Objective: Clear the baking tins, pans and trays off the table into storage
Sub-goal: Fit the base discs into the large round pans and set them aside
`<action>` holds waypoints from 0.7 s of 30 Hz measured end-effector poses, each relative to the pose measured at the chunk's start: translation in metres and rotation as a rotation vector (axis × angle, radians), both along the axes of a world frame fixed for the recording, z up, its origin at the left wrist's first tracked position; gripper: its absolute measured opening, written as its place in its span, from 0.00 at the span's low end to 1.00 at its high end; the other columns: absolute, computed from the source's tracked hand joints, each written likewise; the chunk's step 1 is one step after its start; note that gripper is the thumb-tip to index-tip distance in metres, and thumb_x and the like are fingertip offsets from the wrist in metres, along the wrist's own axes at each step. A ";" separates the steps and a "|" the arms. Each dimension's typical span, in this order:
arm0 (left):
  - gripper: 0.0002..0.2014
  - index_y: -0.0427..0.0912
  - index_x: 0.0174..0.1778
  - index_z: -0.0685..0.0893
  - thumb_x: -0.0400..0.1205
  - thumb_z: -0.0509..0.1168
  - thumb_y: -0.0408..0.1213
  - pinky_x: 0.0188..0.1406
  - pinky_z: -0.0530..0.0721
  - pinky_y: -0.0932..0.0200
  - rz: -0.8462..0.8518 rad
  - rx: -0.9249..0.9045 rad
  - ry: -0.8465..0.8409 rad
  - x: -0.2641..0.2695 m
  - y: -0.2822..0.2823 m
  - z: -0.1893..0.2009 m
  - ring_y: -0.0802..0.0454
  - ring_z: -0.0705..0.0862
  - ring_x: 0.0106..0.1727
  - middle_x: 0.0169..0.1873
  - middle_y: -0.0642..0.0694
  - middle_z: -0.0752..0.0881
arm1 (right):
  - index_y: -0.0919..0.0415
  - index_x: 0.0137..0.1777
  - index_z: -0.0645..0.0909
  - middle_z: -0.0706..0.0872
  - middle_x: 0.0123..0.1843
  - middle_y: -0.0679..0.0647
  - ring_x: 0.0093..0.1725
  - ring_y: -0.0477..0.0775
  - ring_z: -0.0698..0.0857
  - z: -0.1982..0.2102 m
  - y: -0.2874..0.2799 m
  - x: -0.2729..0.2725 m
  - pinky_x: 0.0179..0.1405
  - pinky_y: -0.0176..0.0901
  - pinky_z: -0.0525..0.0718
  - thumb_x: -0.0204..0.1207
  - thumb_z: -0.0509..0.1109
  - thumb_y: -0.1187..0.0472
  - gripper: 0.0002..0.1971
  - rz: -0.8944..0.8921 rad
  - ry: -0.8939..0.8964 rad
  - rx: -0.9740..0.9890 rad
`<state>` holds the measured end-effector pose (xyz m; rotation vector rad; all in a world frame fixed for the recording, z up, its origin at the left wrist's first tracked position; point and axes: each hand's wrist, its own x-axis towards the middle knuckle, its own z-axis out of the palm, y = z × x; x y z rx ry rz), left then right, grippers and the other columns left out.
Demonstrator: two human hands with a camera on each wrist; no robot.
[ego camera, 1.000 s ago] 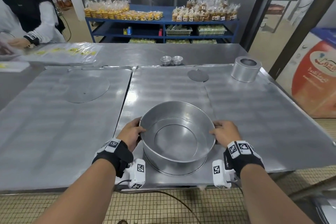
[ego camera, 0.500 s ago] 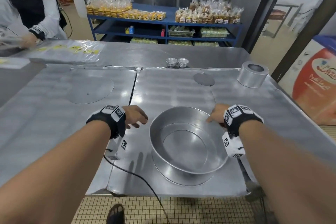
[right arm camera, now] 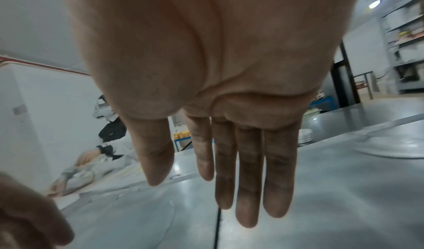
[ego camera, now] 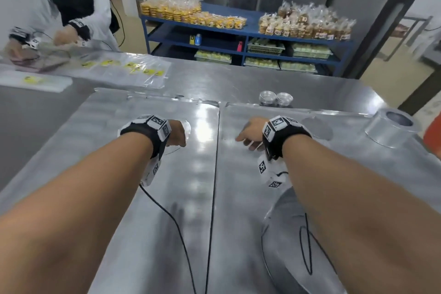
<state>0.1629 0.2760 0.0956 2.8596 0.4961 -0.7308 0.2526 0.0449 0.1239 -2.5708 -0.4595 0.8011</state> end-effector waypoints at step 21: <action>0.41 0.38 0.56 0.81 0.64 0.74 0.73 0.63 0.83 0.42 0.427 -0.028 0.021 0.045 0.210 -0.132 0.36 0.78 0.67 0.64 0.34 0.79 | 0.63 0.40 0.78 0.86 0.47 0.59 0.47 0.60 0.86 -0.137 0.245 0.068 0.45 0.45 0.84 0.67 0.81 0.44 0.23 -0.094 -0.070 -0.179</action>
